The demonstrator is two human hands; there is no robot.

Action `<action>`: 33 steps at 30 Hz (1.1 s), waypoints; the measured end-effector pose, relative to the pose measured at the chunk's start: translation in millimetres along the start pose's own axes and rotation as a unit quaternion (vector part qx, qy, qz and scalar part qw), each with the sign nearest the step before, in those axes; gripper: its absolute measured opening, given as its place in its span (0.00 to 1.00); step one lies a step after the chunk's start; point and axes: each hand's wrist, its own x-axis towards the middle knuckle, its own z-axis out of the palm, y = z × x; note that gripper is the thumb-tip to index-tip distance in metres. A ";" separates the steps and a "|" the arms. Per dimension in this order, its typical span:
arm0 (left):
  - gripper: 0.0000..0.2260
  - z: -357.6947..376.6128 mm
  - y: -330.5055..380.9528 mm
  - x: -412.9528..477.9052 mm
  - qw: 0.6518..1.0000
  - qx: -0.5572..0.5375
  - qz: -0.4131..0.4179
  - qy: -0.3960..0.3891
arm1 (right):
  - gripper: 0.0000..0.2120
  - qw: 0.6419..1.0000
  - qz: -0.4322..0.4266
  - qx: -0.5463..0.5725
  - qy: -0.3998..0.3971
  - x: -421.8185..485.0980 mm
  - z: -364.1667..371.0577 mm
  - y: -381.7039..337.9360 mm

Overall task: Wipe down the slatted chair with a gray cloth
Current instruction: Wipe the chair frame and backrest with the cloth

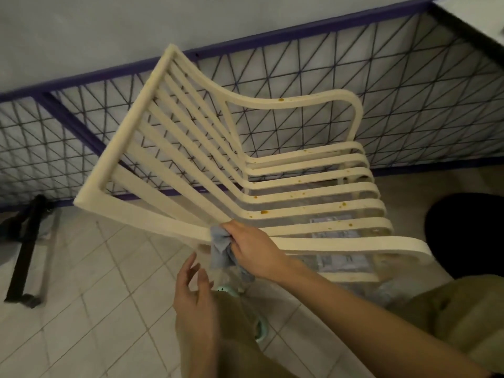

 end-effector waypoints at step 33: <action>0.15 76.1 10.7 -28.4 0.887 0.192 0.377 -0.185 | 0.22 0.971 0.055 -0.217 0.088 -171.3 -131.5 128.4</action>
